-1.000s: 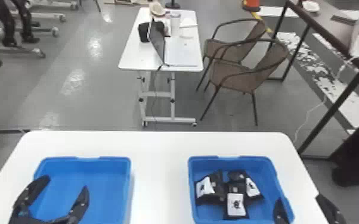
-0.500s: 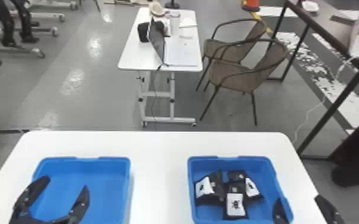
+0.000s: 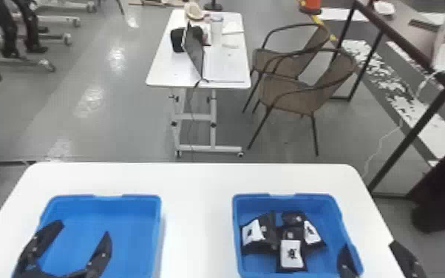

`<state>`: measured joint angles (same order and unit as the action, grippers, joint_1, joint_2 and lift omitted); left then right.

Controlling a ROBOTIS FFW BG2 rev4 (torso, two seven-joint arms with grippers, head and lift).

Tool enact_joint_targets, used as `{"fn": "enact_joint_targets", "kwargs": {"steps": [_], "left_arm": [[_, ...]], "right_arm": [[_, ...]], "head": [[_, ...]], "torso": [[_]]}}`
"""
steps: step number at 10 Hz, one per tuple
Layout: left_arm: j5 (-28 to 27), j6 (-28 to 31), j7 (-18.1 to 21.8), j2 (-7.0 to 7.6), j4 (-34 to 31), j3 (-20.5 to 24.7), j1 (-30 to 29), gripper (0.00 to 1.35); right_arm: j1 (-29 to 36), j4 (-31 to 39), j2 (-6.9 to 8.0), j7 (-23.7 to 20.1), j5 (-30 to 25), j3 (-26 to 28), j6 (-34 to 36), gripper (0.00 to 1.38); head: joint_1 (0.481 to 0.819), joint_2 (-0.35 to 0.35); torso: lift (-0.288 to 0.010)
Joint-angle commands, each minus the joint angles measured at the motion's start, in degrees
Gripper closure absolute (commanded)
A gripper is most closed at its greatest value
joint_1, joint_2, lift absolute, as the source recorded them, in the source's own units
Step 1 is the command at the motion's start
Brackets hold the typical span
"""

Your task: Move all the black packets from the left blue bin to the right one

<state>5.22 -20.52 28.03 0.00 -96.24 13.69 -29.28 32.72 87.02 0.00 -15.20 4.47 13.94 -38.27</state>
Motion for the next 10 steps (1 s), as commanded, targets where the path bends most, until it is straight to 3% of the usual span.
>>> {"fn": "enact_joint_targets", "kwargs": {"steps": [1,10], "left_arm": [[0.05,0.39,0.00,-0.15,0.00,-0.24,0.19,0.12],[1.90,1.88,0.09,-0.15,0.71,-0.86,0.72,0.12]], "right_arm": [[-0.47,-0.01,0.05,0.00,0.27,-0.05,0.39,0.17],[-1.26,0.26,0.05,0.00,1.59,-0.58,0.92,0.17]], "head": [[0.695,-0.073],[0.695,-0.079]], "torso": [[0.000],[0.000]]}}
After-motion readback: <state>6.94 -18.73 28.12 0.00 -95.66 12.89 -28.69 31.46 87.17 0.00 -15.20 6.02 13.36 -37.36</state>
